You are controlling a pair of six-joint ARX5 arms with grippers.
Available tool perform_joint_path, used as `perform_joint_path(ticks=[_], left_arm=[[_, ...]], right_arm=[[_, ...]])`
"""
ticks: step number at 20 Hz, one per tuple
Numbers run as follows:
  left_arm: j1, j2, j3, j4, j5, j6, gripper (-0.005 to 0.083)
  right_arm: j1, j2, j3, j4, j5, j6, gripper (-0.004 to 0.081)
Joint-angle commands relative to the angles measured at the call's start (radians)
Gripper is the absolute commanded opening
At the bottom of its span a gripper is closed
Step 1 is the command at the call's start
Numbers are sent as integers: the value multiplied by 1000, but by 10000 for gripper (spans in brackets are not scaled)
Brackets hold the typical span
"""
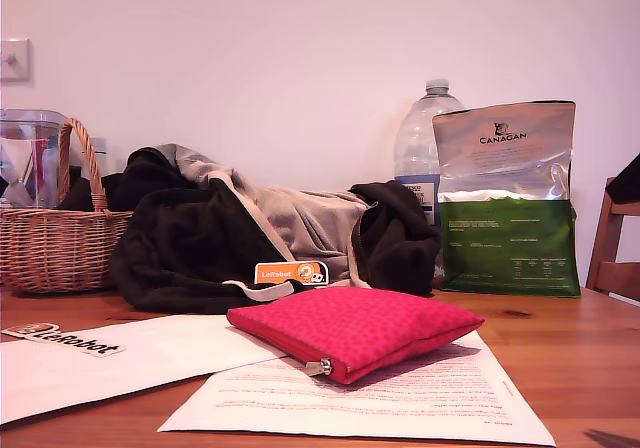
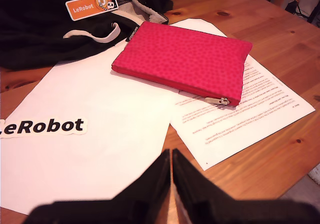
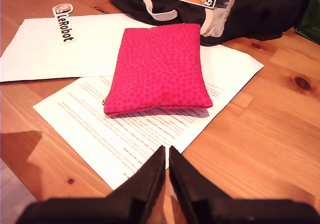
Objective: Open the zipper in the zip bag in front of you
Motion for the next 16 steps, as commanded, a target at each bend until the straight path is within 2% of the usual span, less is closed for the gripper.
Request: perform_joint_path(ticks=[1, 8, 10, 12, 16], left_arm=[[-2, -2, -20, 136, 24, -5, -19], [-2, -2, -20, 136, 24, -5, -19], [-2, -2, -20, 150, 25, -6, -19], [-2, -2, -20, 203, 27, -3, -19], [-3, 0, -19, 263, 43, 19, -19]], right_arm=[[3, 4, -1, 49, 42, 8, -12], [3, 4, -1, 54, 31, 16, -12], [3, 4, 10, 72, 6, 58, -12], [3, 5, 24, 73, -21, 56, -12], [5, 33, 44, 50, -126, 81, -12]])
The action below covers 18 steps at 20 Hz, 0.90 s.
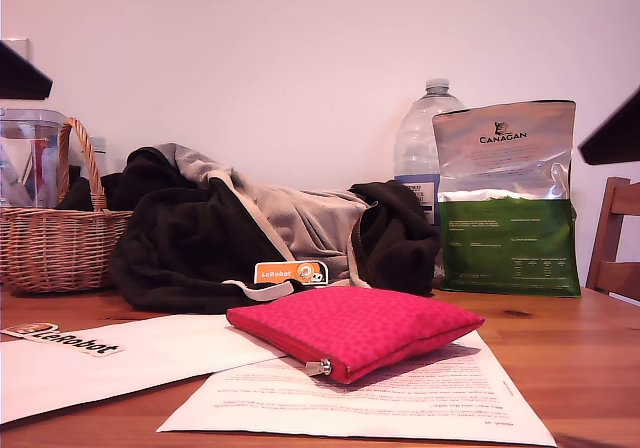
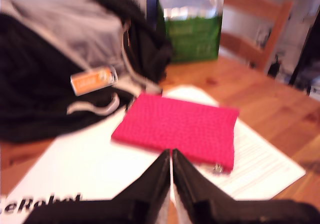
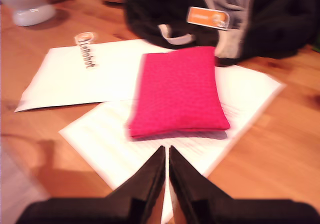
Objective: Open the zipper in the zip bag in front of you
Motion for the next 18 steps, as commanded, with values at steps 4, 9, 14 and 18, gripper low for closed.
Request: perform_joint_path(ticks=[4, 9, 14, 18], left_arm=[[-25, 63, -13, 28, 66, 52, -19], [-71, 207, -12, 106, 66, 76, -19], [-77, 312, -12, 154, 79, 67, -19], [-77, 362, -12, 188, 95, 68, -19]], right_arm=[[5, 164, 87, 0, -101, 163, -12], [5, 391, 159, 6, -4, -189, 15], [4, 571, 167, 92, 87, -722, 128], [-7, 706, 167, 260, 87, -856, 174]])
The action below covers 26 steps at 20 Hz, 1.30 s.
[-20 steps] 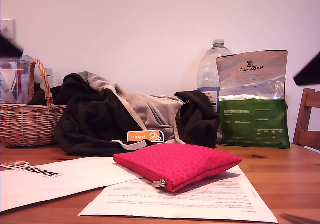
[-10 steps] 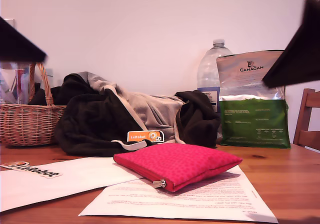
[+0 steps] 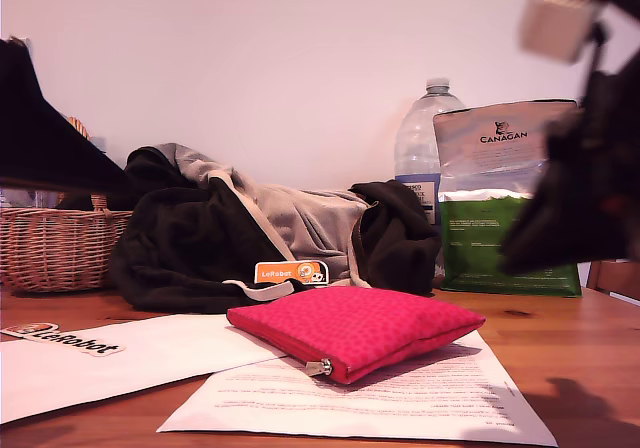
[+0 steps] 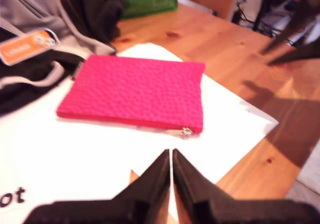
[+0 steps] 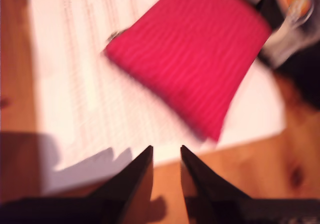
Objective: Open the zipper in the zip bag in front of you
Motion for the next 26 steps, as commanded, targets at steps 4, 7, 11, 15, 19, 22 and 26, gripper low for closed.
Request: perform_joint_path(ticks=[4, 7, 11, 15, 19, 22, 26], left_arm=[[-5, 9, -12, 31, 3, -4, -19], [-5, 24, -12, 53, 11, -5, -19], [-5, 59, -12, 51, 11, -5, -19], [-5, 81, -12, 51, 11, -5, -19], [-5, 81, -12, 54, 11, -3, -19], [-5, 81, -12, 55, 10, -2, -19], [-5, 81, -12, 55, 10, -2, -19]], right_arm=[[-27, 166, 6, 94, 49, -199, 213], [-42, 240, 6, 212, 97, -342, 213], [-43, 308, 6, 342, 106, -475, 269], [-55, 361, 6, 423, 130, -478, 297], [-55, 396, 6, 415, 127, -498, 297], [-55, 414, 6, 419, 117, -500, 297], [-65, 468, 7, 474, 132, -521, 295]])
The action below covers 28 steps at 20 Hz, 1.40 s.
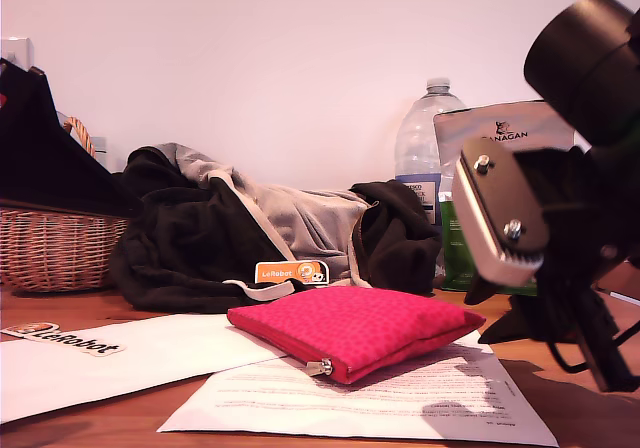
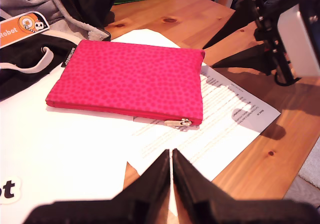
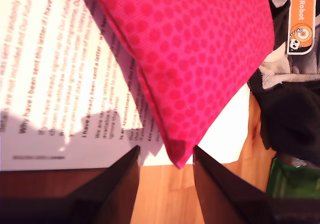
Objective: Open the zipper in the zip bag in front of you
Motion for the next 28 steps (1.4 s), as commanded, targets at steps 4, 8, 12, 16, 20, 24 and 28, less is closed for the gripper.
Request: perform_joint_path(ticks=[4, 8, 12, 16, 20, 24, 28], left_arm=[[-5, 5, -12, 10, 3, -1, -19], [-5, 5, -12, 6, 3, -1, -19], [-5, 5, -12, 6, 3, -1, -19], [-5, 5, -12, 7, 3, -1, -19], [-5, 5, -12, 13, 6, -2, -19], [-5, 14, -12, 71, 30, -2, -19], [-5, 81, -12, 168, 49, -42, -19]], right_arm=[[-8, 71, 11, 69, 23, -3, 289], [-9, 88, 28, 112, 43, -3, 280], [-16, 88, 48, 128, 45, 2, 280], [-22, 88, 53, 123, 16, 2, 230], [-21, 88, 53, 119, -8, 23, 104], [-21, 88, 54, 134, -31, 95, -11], [-22, 87, 54, 135, -97, 147, -13]])
